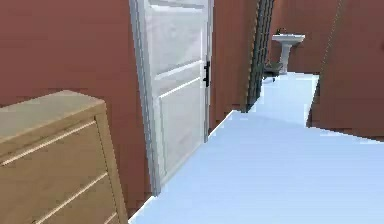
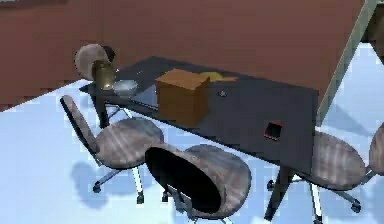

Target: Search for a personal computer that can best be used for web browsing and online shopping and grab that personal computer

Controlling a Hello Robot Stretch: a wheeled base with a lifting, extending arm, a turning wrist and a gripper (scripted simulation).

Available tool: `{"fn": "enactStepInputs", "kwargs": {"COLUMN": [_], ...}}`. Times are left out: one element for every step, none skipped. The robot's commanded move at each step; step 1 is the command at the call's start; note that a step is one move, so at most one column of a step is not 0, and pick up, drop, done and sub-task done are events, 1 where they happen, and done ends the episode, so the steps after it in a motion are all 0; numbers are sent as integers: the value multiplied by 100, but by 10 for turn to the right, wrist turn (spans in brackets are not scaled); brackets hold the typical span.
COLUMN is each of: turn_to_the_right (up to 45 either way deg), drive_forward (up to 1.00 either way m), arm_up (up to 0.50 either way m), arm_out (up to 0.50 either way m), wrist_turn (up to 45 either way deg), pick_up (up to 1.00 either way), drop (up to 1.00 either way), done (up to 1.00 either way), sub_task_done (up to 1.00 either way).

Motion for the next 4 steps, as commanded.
{"fn": "enactStepInputs", "kwargs": {"turn_to_the_right": [420, 0, -360, 450], "drive_forward": [0, 30, 0, 0], "arm_up": [0, 0, 0, 0], "arm_out": [0, 0, 0, 0], "wrist_turn": [0, 0, 0, 0], "pick_up": [0, 0, 0, 0], "drop": [0, 0, 0, 0], "done": [0, 0, 0, 0], "sub_task_done": [0, 0, 0, 0]}}
